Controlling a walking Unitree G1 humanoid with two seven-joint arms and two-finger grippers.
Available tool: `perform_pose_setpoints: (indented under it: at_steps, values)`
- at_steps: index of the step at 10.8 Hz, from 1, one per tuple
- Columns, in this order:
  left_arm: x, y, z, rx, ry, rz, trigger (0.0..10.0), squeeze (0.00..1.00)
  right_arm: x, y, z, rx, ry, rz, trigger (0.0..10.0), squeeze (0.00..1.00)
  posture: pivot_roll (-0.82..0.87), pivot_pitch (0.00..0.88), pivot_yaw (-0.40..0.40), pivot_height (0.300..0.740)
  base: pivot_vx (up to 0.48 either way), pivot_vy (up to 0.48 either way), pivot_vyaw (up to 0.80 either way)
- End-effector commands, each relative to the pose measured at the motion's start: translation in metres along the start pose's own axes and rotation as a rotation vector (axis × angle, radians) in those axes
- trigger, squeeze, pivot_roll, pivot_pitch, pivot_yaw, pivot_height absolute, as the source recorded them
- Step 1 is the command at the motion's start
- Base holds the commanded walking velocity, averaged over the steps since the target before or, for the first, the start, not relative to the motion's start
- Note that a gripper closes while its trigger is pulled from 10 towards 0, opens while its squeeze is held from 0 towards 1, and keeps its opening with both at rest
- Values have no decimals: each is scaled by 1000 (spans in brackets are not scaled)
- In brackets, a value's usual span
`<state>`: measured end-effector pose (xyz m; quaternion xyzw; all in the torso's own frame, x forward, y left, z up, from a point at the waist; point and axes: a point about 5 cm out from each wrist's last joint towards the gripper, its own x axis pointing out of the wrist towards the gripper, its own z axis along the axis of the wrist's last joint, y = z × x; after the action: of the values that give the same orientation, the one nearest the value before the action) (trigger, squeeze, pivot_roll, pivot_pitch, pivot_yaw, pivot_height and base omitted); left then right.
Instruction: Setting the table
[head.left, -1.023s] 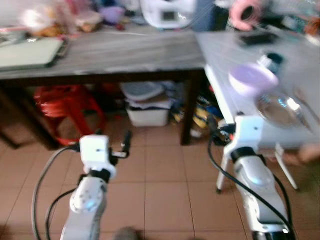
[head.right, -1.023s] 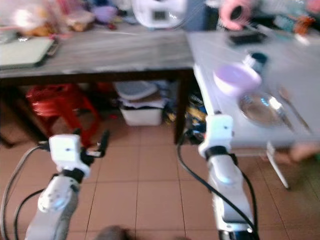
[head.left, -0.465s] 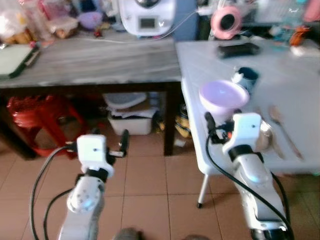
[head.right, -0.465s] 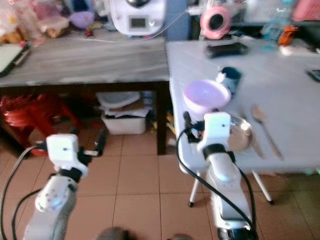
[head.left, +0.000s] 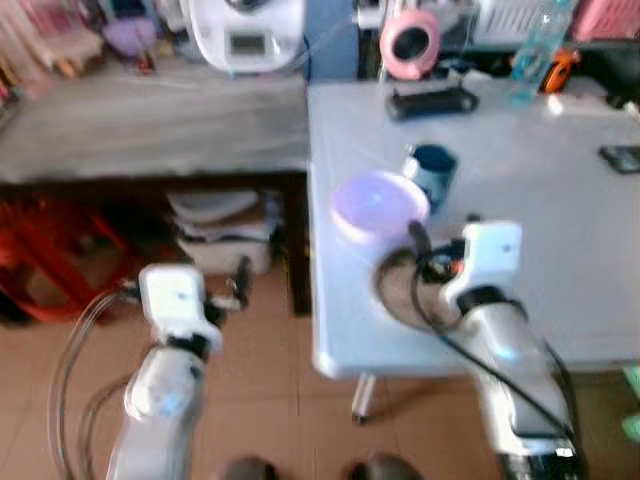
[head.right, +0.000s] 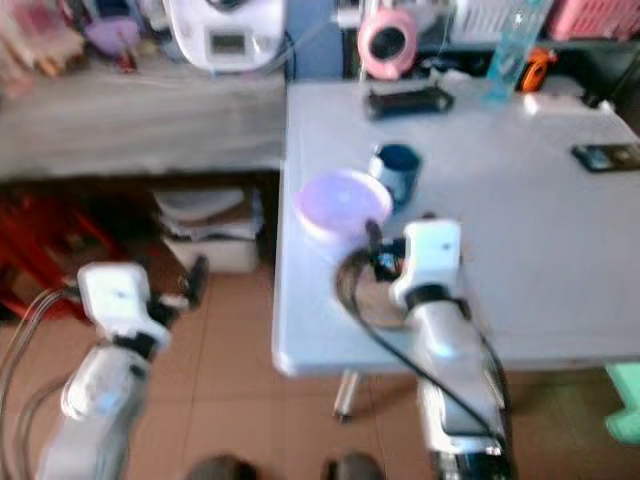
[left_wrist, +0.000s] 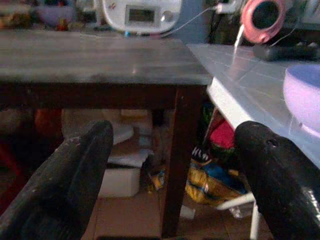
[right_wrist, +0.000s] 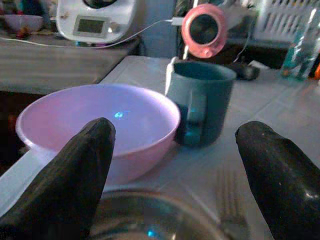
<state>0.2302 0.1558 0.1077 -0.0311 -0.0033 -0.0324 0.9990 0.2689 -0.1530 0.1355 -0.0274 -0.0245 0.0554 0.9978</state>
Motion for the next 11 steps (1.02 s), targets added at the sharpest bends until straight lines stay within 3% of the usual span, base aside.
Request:
perform_pose_setpoints:
  at_steps: [1,7,10,11]
  values:
    - [-1,8,0,2,8,34,10000,0,0,4,1,2,-6,11,10000,0,-10,82,12,740,0,0,0]
    - [-2,10,-1,5,9,33,10000,0,-1,4,2,19,-6,15,10000,0,-12,84,6,740,0,0,0]
    - [-2,9,-2,1,12,35,10000,0,-2,3,2,13,-3,16,10000,0,-18,88,3,740,0,-445,0]
    - [-2,8,-2,-10,9,41,10000,0,-3,3,2,7,-2,16,10000,0,-19,93,2,740,0,0,0]
